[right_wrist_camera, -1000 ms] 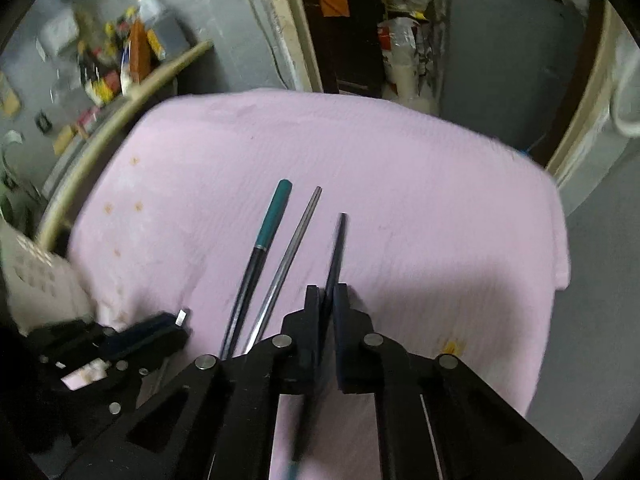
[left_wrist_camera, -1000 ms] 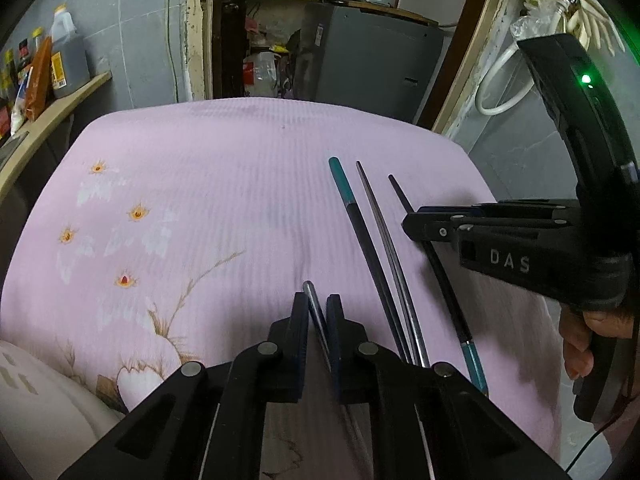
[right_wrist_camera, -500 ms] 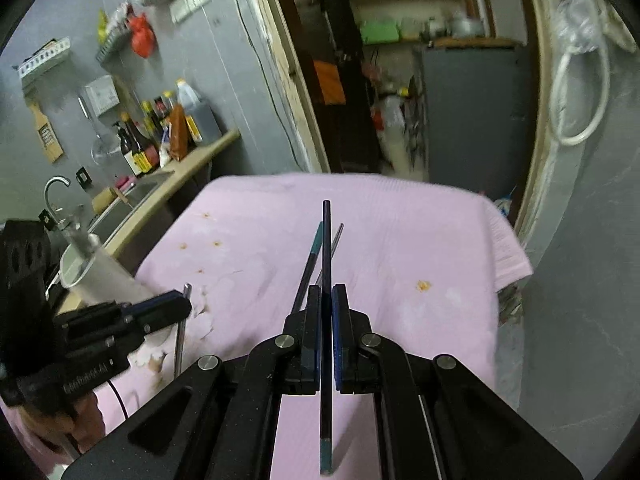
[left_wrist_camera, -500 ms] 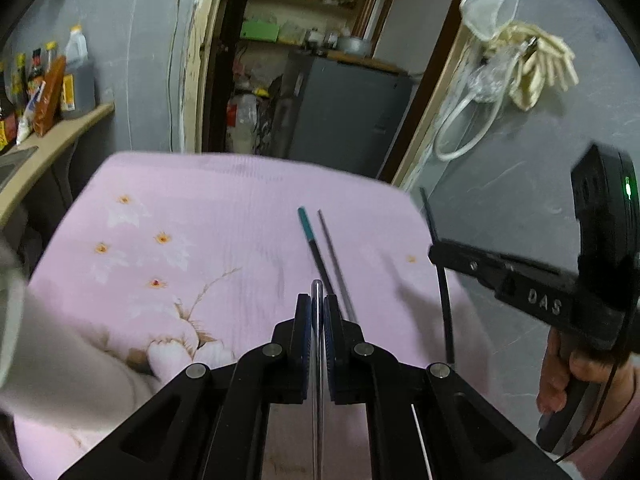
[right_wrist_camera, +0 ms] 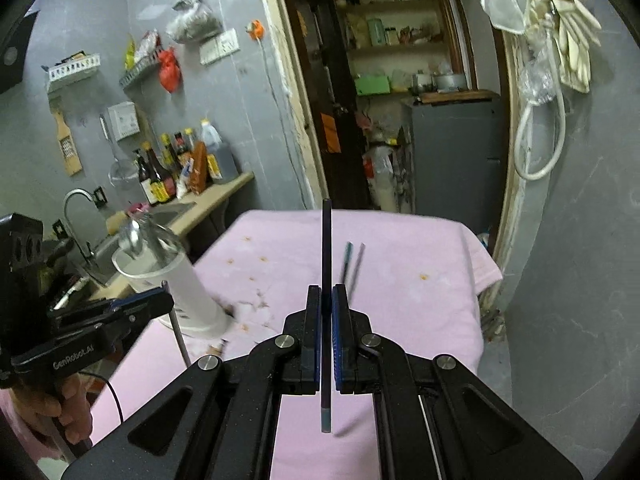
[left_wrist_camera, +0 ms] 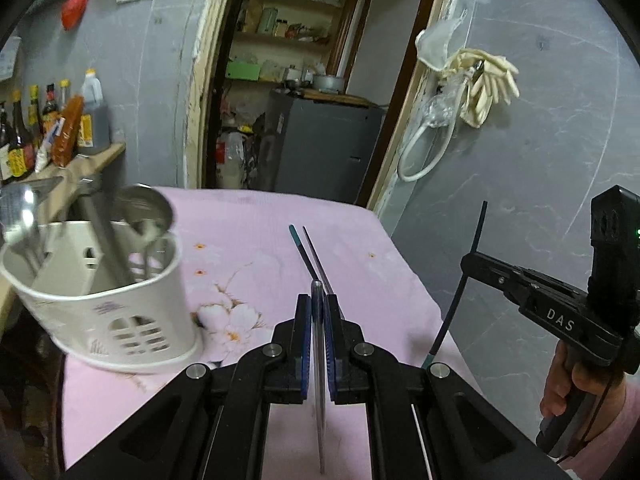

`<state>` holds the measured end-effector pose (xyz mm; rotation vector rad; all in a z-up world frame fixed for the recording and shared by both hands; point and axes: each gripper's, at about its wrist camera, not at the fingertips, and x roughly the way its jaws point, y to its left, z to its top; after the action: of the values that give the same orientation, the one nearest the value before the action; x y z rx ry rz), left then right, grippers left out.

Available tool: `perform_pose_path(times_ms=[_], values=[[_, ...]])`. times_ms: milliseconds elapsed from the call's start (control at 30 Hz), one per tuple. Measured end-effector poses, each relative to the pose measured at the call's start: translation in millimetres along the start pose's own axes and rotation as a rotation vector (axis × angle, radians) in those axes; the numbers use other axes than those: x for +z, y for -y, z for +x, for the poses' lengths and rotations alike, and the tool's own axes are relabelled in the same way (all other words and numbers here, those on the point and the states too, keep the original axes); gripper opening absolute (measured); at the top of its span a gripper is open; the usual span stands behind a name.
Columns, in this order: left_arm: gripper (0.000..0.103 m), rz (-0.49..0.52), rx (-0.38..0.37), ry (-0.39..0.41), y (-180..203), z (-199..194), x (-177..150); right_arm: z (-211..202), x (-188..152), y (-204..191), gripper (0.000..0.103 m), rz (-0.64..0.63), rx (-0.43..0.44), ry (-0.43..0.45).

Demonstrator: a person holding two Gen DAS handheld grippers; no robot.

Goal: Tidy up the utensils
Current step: 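Carry both sticks over the white caddy and open both tools to drop them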

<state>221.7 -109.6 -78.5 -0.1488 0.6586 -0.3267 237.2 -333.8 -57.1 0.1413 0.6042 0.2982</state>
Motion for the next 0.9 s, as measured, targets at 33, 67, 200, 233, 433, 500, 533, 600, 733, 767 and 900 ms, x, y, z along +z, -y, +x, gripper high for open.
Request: perform_pose_path(times_ms=[33, 67, 200, 233, 433, 500, 533, 600, 733, 767, 900], values=[[0.006, -0.002, 0.0, 0.007, -1, -5, 0, -1, 1, -6, 0.005, -0.001, 0.003, 0.007], [0.006, -0.005, 0.002, 0.02, -4, -13, 1, -5, 6, -14, 0.004, -0.003, 0.014, 0.025], [0.006, -0.012, 0.023, 0.082, -19, -47, 8, -13, 24, -44, 0.005, -0.017, 0.062, 0.087], [0.006, -0.013, 0.028, 0.092, -23, -52, 9, -16, 34, -55, 0.005, -0.027, 0.083, 0.11], [0.006, -0.022, 0.077, 0.201, -55, -98, 39, -17, 74, -110, 0.005, -0.071, 0.179, 0.213], [0.006, -0.025, 0.106, 0.248, -71, -115, 54, -13, 85, -129, 0.005, -0.091, 0.204, 0.24], [0.006, -0.025, 0.115, 0.26, -74, -119, 59, -10, 90, -139, 0.005, -0.103, 0.214, 0.251], [0.006, -0.031, 0.15, 0.294, -92, -131, 73, -3, 98, -156, 0.005, -0.124, 0.232, 0.273], [0.006, -0.07, 0.206, 0.353, -124, -141, 95, 17, 105, -187, 0.005, -0.161, 0.25, 0.28], [0.006, -0.081, 0.219, 0.364, -133, -141, 99, 23, 105, -191, 0.005, -0.165, 0.251, 0.271], [0.006, -0.109, 0.254, 0.376, -162, -128, 109, 46, 99, -203, 0.004, -0.179, 0.241, 0.241]])
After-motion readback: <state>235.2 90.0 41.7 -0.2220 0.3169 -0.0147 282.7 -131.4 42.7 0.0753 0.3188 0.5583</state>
